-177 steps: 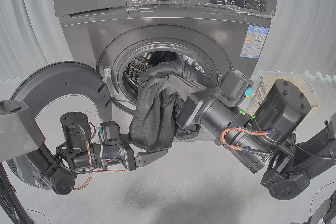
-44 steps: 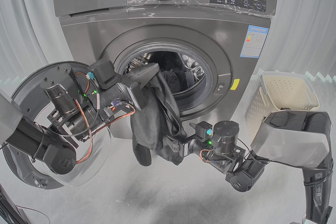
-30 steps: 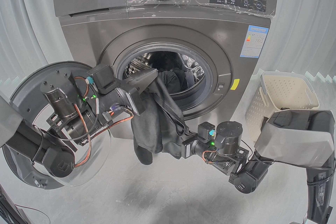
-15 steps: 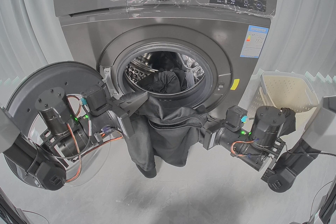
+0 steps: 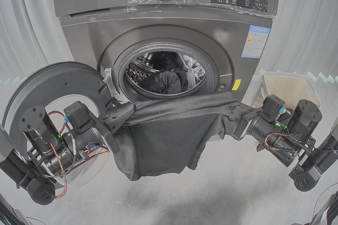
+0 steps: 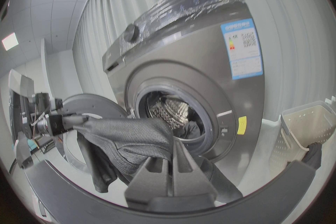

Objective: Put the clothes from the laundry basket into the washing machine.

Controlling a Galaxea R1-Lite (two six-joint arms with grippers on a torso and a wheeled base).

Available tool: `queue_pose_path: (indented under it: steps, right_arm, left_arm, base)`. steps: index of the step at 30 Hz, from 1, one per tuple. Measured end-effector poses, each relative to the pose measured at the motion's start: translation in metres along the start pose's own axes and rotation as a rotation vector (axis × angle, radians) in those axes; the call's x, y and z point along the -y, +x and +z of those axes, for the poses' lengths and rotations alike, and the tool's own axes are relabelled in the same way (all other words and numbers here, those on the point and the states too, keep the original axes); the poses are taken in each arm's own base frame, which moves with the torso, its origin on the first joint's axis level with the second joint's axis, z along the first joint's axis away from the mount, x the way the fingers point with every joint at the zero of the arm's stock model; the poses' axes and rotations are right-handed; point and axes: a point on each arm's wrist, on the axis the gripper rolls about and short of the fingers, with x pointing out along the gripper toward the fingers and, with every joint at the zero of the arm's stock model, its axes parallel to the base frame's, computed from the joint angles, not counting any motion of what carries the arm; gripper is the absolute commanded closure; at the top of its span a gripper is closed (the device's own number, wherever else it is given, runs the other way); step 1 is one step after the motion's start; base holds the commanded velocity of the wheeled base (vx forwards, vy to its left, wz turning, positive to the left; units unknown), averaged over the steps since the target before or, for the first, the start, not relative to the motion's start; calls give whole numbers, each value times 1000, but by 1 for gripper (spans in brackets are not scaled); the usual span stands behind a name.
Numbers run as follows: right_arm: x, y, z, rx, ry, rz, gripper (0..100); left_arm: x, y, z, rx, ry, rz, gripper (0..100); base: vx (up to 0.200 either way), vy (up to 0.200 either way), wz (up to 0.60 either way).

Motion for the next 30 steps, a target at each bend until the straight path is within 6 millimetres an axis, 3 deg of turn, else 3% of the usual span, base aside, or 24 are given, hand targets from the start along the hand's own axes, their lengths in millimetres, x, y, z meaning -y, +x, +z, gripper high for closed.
queue_pose_path:
  steps: [11, 19, 30]
  right_arm:
    - [-4, 0, 11, 63, 17, 11, 100]
    - [-6, 4, 20, 109, 20, -14, 100]
    - [-11, 8, 33, 164, 26, -7, 100]
  left_arm:
    - [-3, -3, -1, -5, 30, 23, 100]
    - [-13, 4, -9, -28, 80, 66, 100]
    - [-18, 15, -3, 13, 85, 99, 100]
  base:
    - [0, 0, 0]
    - [0, 0, 0]
    - [0, 0, 0]
